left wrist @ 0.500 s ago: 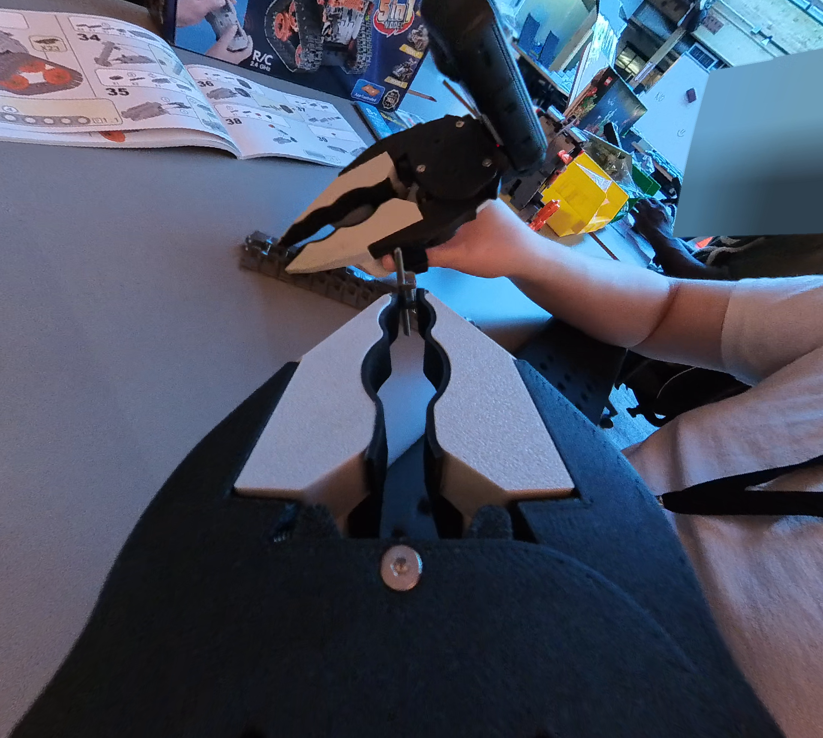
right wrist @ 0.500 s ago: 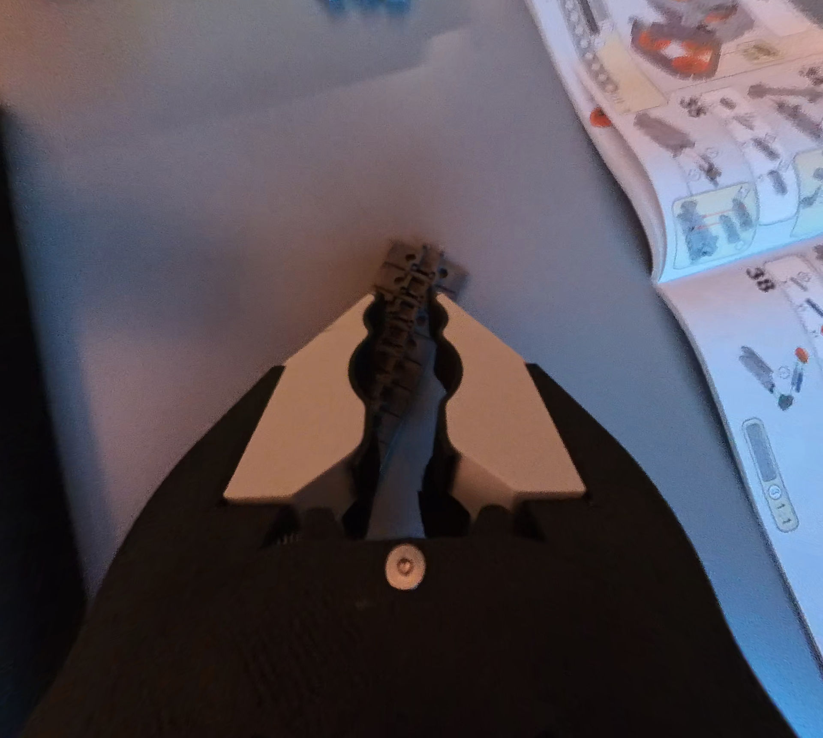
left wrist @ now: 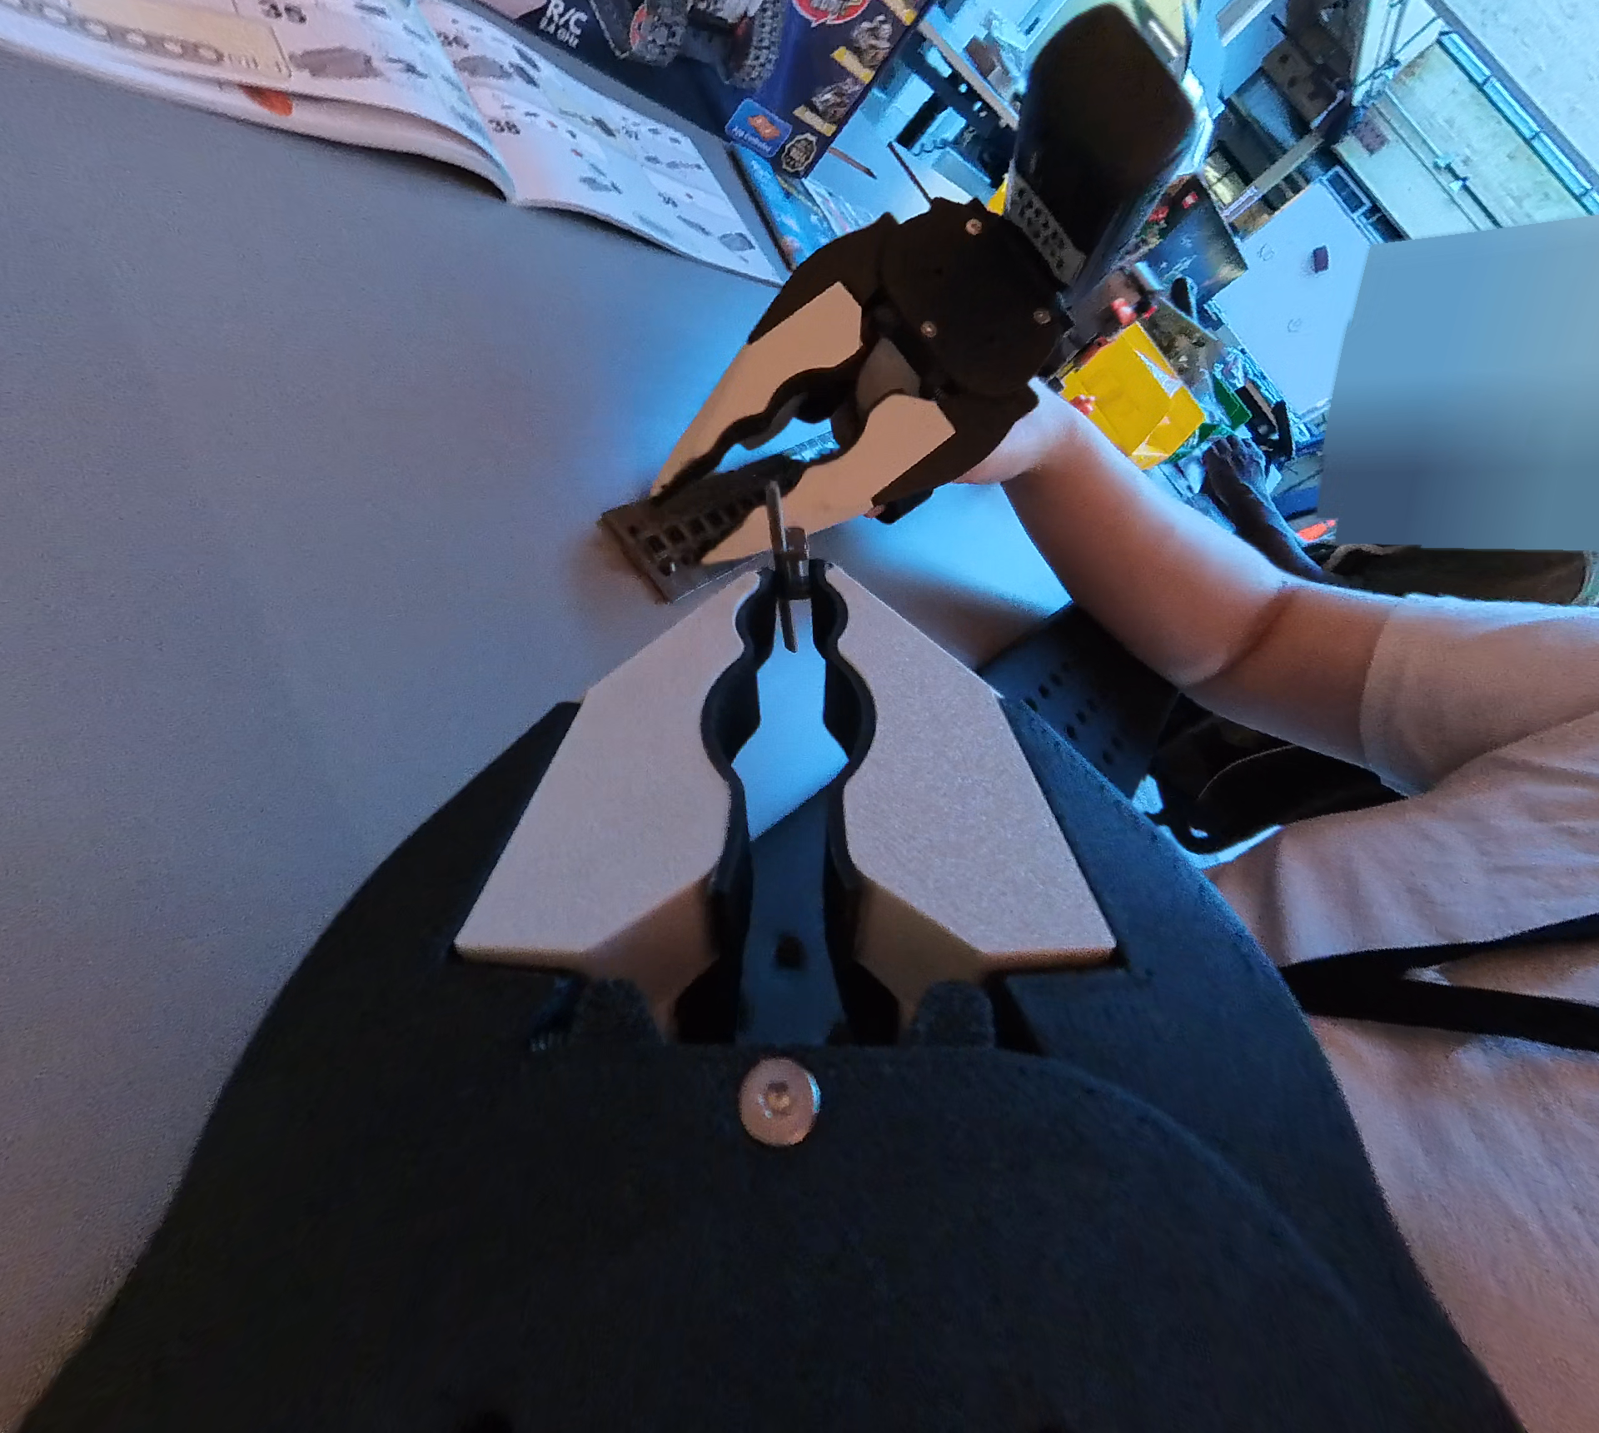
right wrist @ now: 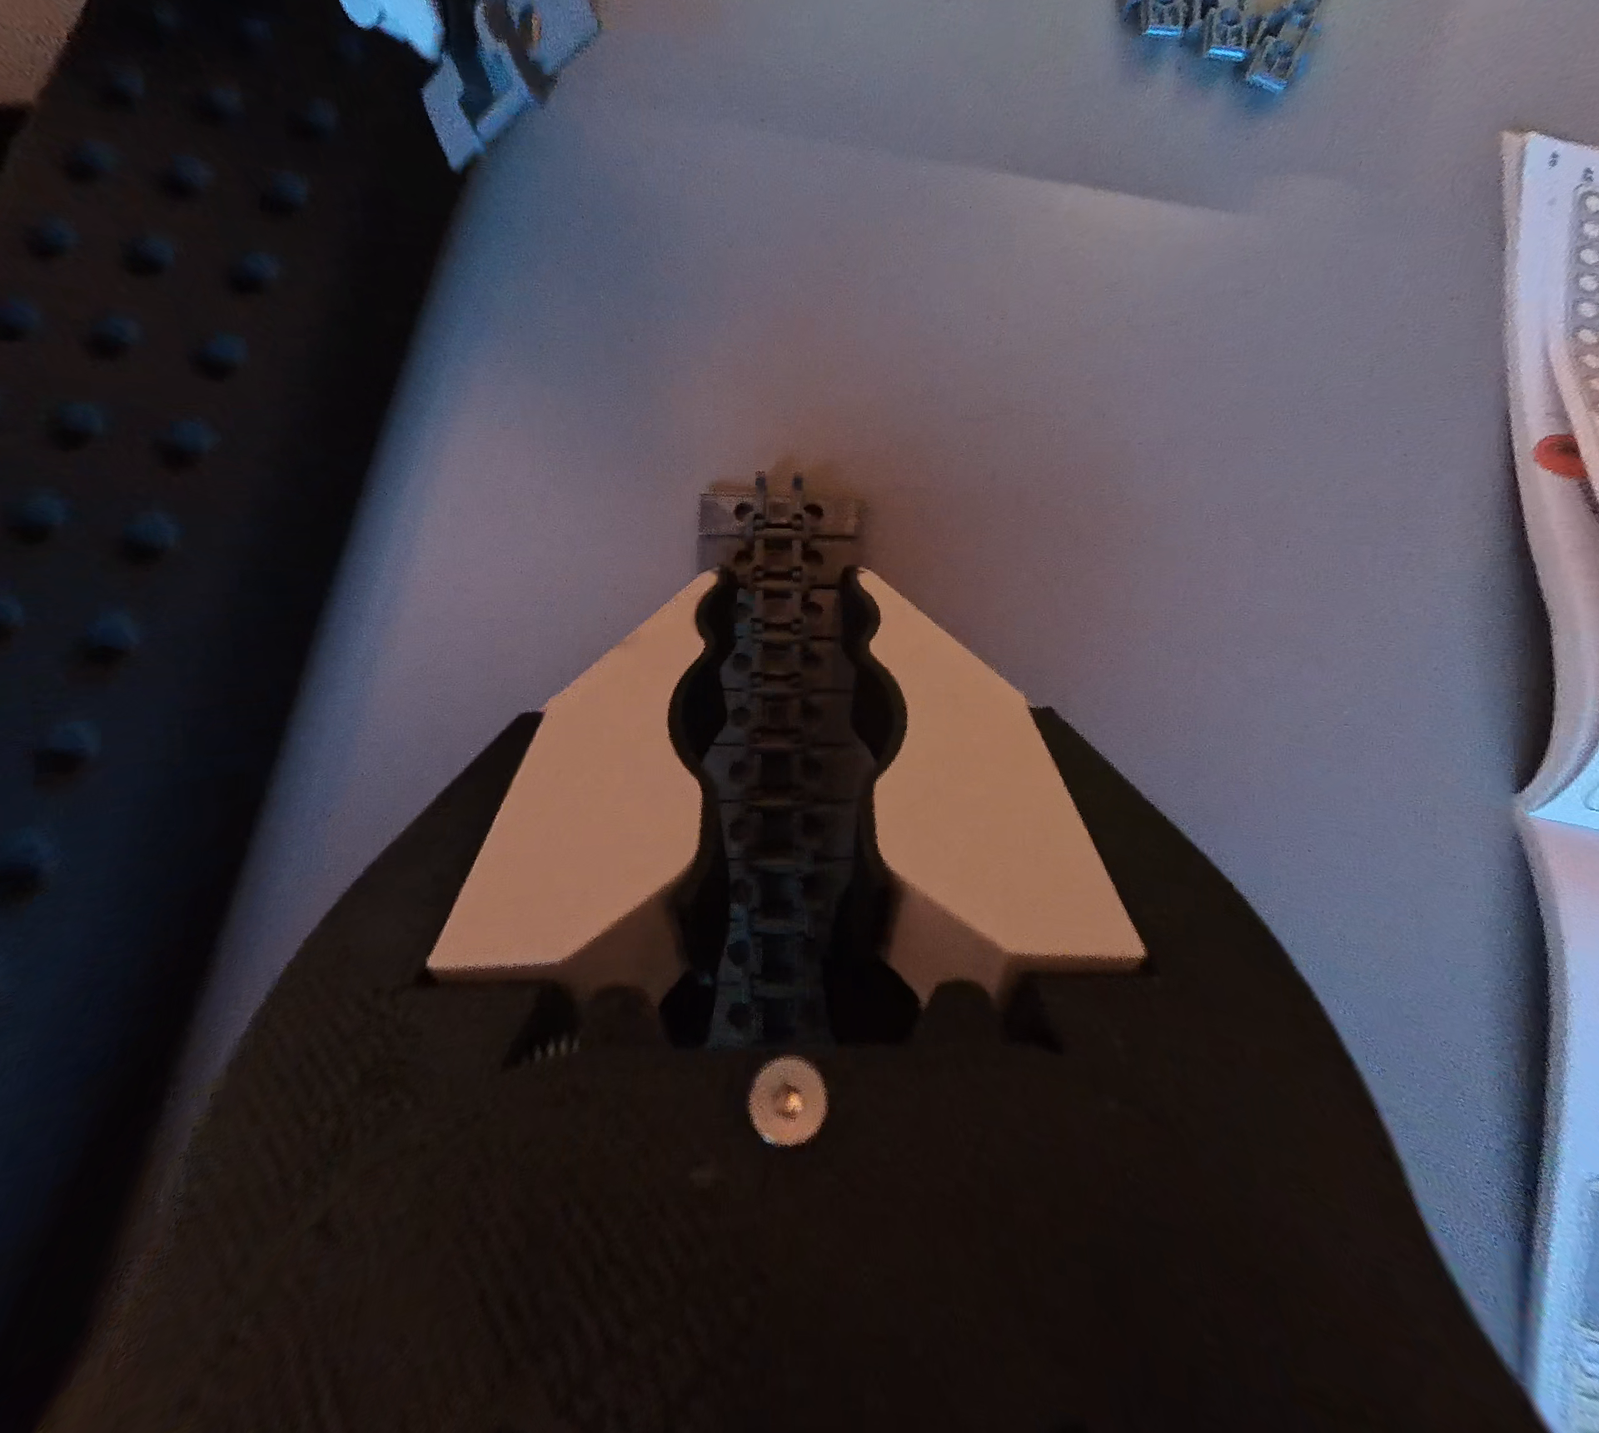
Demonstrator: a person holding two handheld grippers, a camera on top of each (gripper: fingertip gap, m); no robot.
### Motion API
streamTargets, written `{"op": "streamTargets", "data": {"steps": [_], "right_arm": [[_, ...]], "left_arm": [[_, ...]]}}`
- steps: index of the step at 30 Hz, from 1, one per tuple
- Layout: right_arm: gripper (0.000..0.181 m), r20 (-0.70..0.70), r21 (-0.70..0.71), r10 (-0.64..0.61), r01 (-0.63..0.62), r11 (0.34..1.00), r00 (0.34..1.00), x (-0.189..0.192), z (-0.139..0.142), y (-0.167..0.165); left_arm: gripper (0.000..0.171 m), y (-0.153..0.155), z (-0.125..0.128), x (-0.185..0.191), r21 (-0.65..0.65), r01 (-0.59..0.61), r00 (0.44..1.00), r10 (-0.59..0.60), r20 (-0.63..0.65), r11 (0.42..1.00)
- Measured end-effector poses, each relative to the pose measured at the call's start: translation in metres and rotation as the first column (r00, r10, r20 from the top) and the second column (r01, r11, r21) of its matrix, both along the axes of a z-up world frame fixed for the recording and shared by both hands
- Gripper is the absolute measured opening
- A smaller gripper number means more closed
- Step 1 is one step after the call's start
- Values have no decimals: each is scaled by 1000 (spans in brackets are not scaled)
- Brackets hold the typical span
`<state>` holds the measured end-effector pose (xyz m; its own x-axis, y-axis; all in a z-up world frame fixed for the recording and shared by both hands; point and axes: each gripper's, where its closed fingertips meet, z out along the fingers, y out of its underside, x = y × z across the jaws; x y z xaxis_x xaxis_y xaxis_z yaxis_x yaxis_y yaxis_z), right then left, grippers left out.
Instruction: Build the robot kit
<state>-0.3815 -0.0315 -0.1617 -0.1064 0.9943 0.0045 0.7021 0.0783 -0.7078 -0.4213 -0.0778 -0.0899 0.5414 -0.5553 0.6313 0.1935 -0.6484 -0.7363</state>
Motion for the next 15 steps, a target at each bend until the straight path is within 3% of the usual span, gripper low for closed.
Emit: {"op": "streamTargets", "data": {"steps": [2,6,15], "right_arm": [[14,-14,-22,1,-2,1000,1000,-3,0,-4],[14,-4,74,-4,4,997,1000,-4,1,-1],[13,-183,262,31,18,965,983,-11,22,-5]], "left_arm": [[6,4,-5,-1,-37,-21,1000,20,-12,999],[6,12,-15,-2,-102,-53,998,50,-38,993],[6,26,-20,9,-172,-7,1000,6,-3,985]]}}
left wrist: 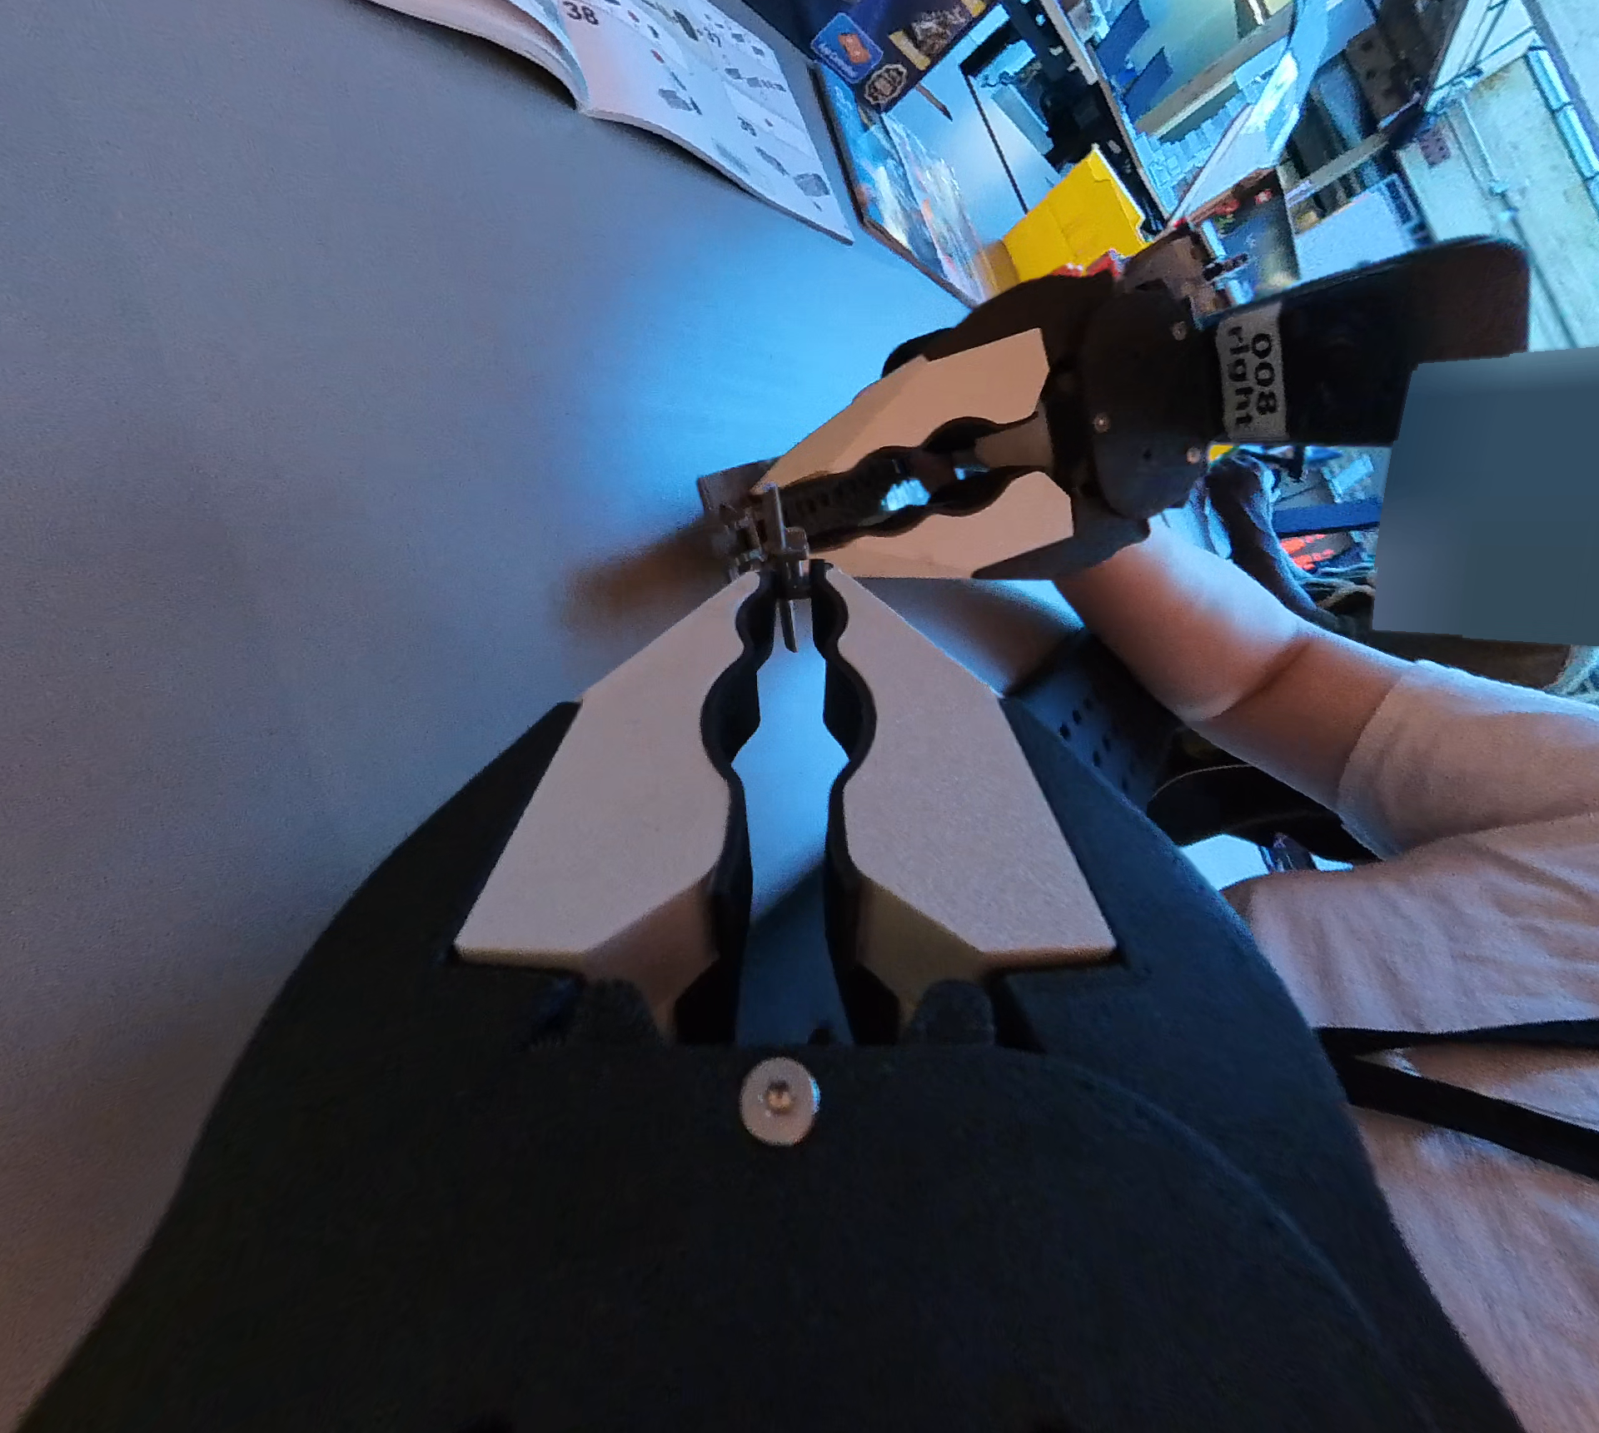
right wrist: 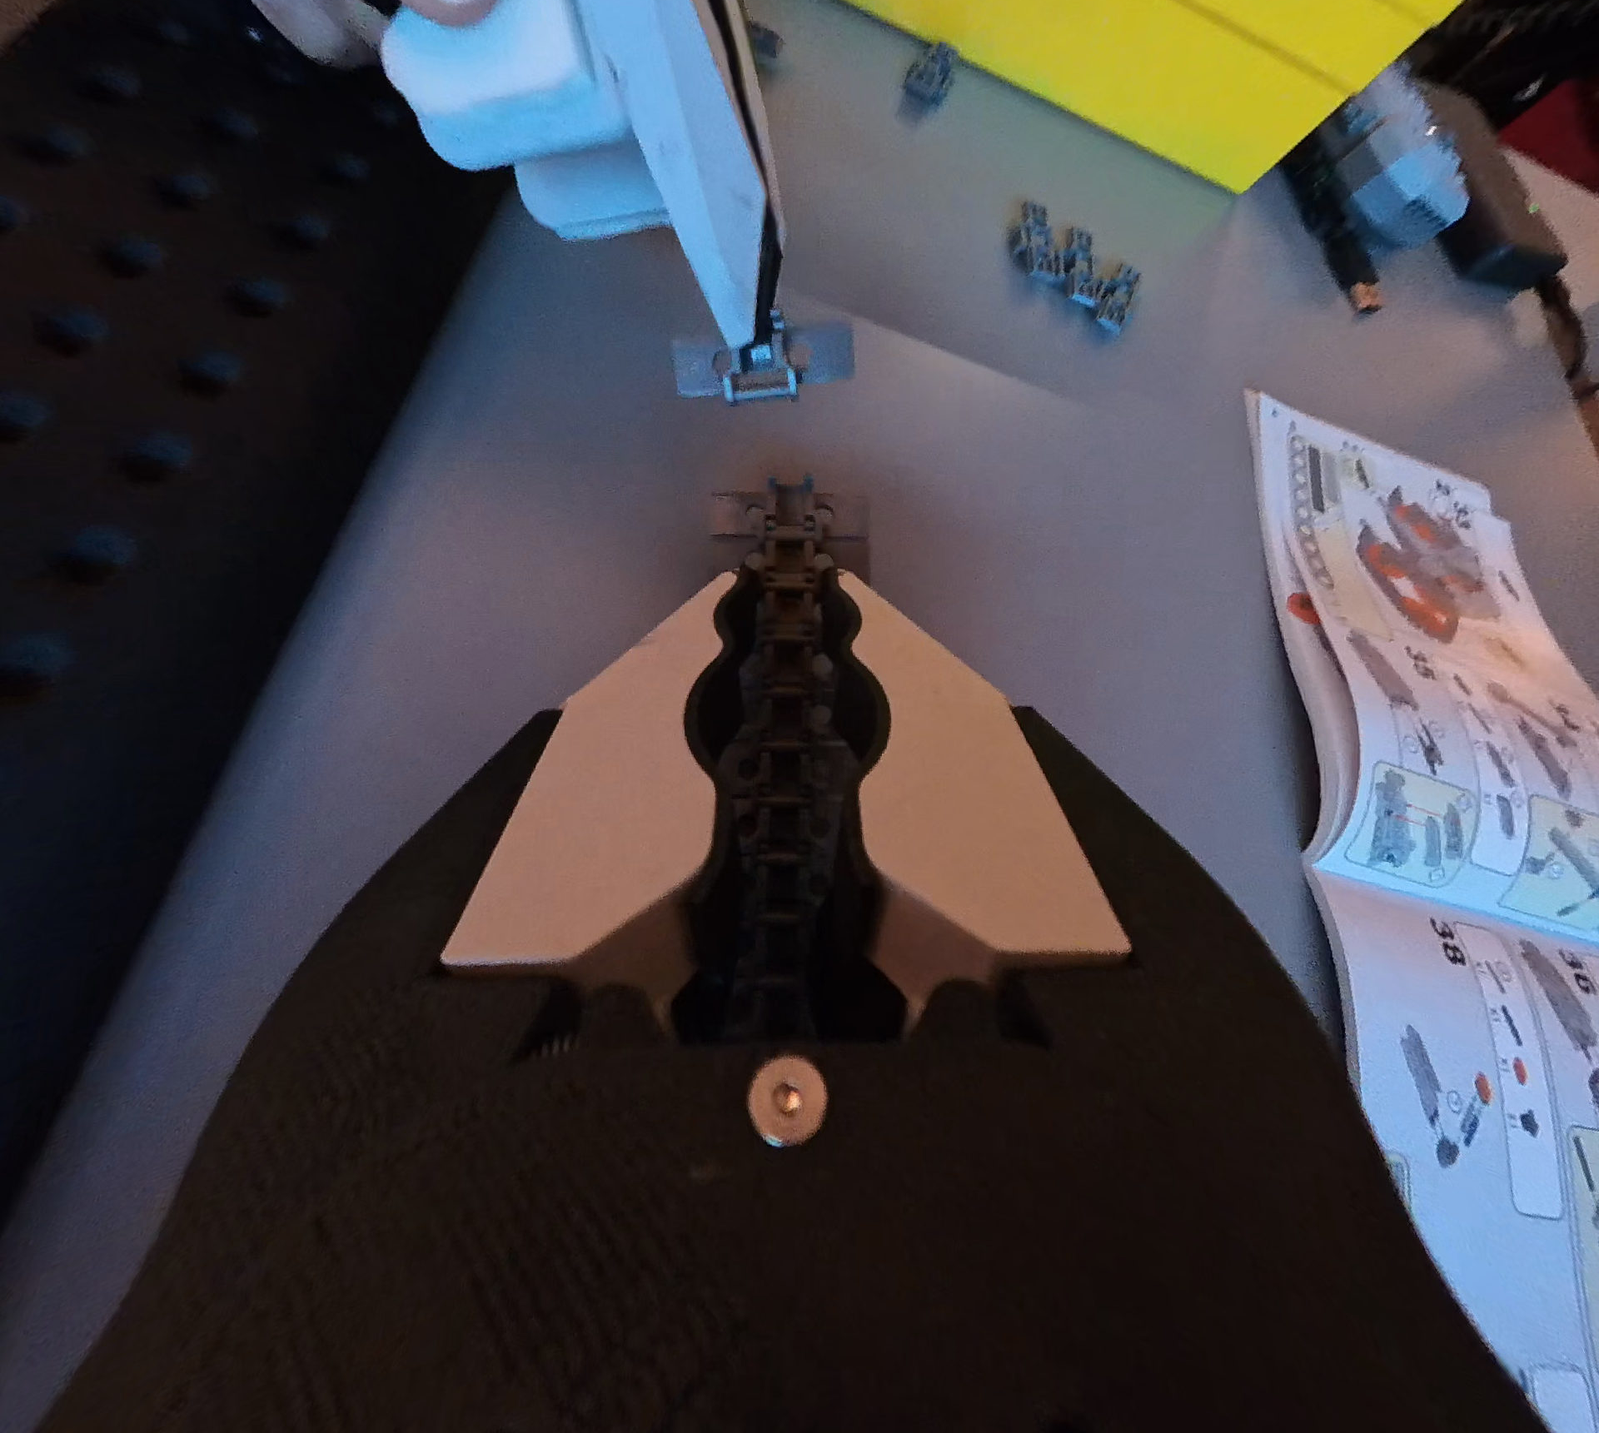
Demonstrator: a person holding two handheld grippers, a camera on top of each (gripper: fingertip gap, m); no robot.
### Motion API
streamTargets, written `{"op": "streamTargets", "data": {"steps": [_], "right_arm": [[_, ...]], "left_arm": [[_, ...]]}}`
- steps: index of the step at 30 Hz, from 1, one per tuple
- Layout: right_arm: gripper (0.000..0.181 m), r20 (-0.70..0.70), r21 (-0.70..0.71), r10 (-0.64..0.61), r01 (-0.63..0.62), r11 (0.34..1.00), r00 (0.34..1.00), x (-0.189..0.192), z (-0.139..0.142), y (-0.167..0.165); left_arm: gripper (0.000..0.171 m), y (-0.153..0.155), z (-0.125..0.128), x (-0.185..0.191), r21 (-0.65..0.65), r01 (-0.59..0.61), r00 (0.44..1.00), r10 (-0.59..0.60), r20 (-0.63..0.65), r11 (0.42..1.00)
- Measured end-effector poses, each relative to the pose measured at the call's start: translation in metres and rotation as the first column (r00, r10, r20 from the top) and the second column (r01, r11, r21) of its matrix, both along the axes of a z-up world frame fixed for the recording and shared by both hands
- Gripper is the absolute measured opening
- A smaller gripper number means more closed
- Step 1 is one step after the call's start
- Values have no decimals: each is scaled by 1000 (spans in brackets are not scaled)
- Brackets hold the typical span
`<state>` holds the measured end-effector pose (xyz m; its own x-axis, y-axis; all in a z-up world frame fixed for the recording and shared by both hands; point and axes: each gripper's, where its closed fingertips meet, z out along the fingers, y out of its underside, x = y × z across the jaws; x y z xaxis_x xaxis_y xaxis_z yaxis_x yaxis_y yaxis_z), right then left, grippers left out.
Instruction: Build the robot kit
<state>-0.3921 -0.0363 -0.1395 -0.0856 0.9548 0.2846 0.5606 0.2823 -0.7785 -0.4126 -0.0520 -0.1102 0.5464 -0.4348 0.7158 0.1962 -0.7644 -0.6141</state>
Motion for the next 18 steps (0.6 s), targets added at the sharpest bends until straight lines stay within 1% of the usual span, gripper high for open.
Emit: {"op": "streamTargets", "data": {"steps": [2,6,10,18], "right_arm": [[13,-40,-2,30,-31,1000,999,-1,6,-5],[13,-92,1,42,-42,999,995,-1,13,-6],[13,-127,-3,68,-69,998,990,-1,17,-9],[12,-201,96,109,-91,991,973,-2,29,-12]], "left_arm": [[6,1,-1,2,-14,2,1000,-2,13,1000],[6,2,-3,3,-22,0,1000,0,7,1000],[6,2,-1,6,-27,11,999,-10,39,1000],[6,4,4,2,-23,-25,994,27,103,999]]}}
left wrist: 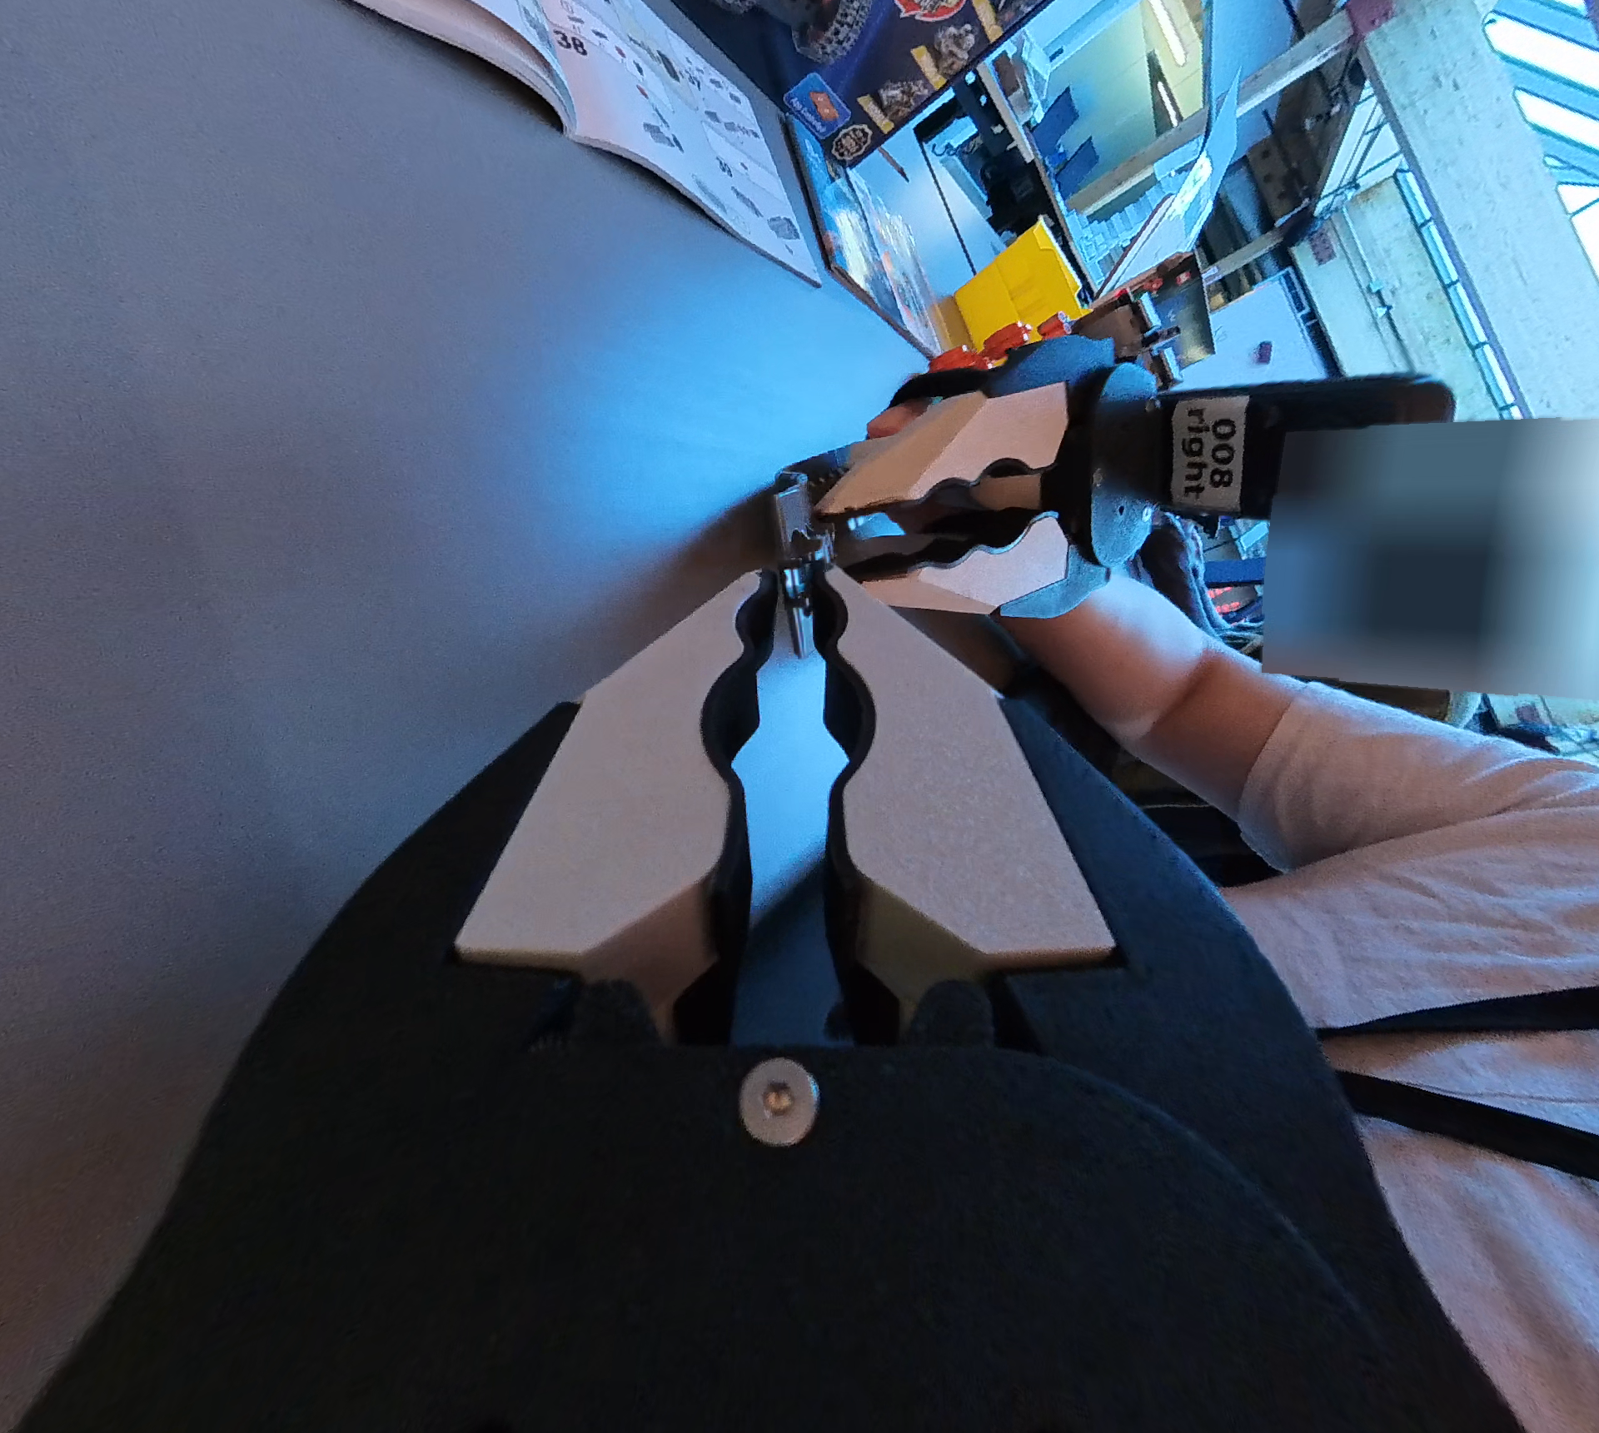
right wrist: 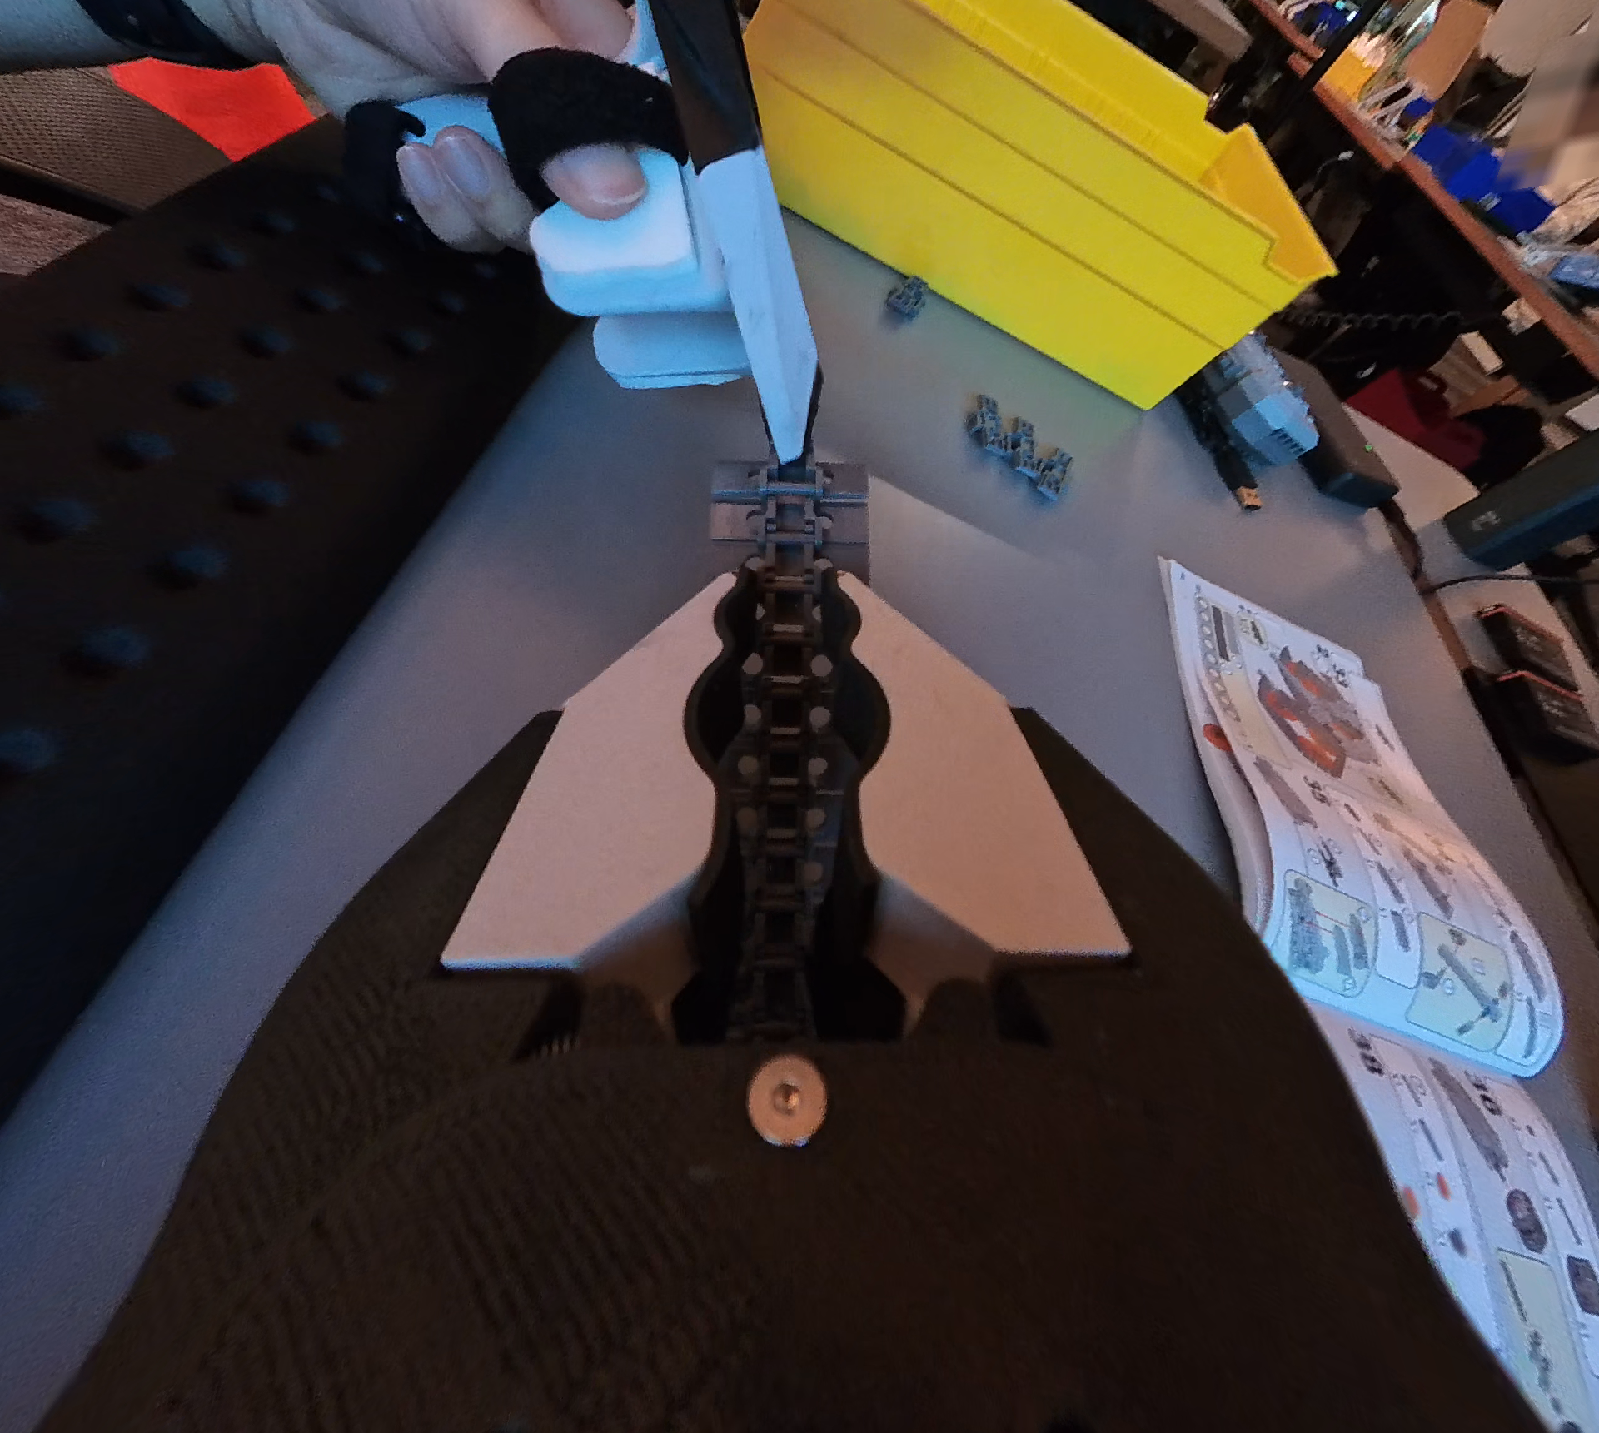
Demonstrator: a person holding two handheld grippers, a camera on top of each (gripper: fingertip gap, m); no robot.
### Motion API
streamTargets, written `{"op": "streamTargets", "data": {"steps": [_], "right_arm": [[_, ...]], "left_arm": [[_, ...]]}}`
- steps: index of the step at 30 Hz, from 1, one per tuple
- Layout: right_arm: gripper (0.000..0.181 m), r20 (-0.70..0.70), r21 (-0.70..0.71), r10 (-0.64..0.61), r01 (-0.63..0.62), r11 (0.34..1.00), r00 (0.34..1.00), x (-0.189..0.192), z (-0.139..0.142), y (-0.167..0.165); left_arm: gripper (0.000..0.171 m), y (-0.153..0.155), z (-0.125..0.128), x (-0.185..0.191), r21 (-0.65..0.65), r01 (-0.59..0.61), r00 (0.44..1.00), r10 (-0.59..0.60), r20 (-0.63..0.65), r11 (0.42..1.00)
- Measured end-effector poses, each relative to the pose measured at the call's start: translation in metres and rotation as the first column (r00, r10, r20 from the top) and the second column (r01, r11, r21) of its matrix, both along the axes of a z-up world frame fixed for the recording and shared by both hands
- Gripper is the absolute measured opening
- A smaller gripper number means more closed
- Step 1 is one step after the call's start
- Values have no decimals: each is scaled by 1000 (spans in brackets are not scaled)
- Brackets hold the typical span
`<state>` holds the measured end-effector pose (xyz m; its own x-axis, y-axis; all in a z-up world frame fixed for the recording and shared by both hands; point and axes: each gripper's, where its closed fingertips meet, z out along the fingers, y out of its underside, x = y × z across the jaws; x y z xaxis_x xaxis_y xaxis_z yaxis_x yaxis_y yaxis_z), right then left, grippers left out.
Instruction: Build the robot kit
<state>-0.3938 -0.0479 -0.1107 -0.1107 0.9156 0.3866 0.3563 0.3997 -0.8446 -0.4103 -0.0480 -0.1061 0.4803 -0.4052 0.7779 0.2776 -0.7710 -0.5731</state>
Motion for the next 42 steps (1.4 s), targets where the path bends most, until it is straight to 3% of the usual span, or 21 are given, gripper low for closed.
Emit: {"op": "streamTargets", "data": {"steps": [15,28,33,39,42], "right_arm": [[12,-61,35,2,0,999,998,-2,12,-3],[12,-73,51,4,0,999,997,-2,14,-4],[13,-75,46,20,-17,999,997,-2,13,-5],[15,-138,-170,85,-108,979,987,9,32,-1],[26,-145,-408,148,-196,892,978,16,42,-5]], "left_arm": [[14,-1,15,6,29,-3,991,-1,131,1000],[7,-3,16,11,68,23,996,-29,87,997],[7,-5,15,11,141,39,999,-36,-25,989],[7,-12,20,23,244,110,984,-70,-166,964],[7,-18,22,35,300,162,964,-86,-250,940]]}}
